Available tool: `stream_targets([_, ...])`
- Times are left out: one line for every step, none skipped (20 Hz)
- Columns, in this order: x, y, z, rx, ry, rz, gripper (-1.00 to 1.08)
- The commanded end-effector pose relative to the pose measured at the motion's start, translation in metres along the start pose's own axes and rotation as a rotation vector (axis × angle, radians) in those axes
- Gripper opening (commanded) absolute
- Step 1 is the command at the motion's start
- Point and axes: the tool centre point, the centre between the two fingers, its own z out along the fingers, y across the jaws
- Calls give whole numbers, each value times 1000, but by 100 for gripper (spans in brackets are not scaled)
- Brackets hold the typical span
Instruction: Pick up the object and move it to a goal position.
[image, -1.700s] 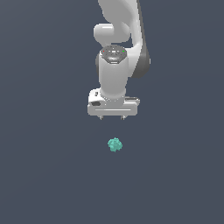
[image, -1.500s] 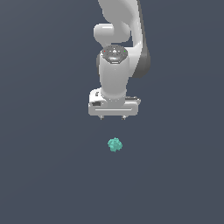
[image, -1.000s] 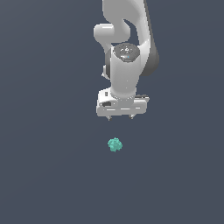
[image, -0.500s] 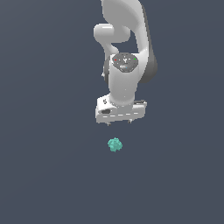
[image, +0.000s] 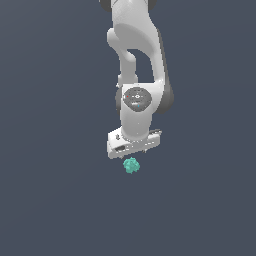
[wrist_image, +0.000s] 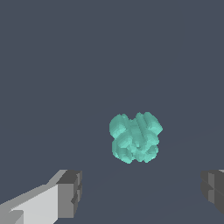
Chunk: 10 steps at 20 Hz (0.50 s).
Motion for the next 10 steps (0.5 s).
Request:
stream_targets([5, 4, 11, 1, 0, -35, 100])
stream_targets([7, 5, 15, 1, 0, -45, 100])
stream_targets([8, 7, 18, 1, 0, -55, 100])
stream_targets([9, 8, 21, 2, 0, -63, 100])
stream_targets([10, 8, 24, 2, 0, -69, 100])
stream_targets([11, 9, 26, 2, 0, -75, 100])
stream_targets([12, 10, 27, 2, 0, -79, 100])
stream_targets([12, 10, 28, 2, 0, -82, 100])
stream_targets([12, 10, 29, 2, 0, -84, 100])
stream_targets([12, 10, 29, 2, 0, -85, 100])
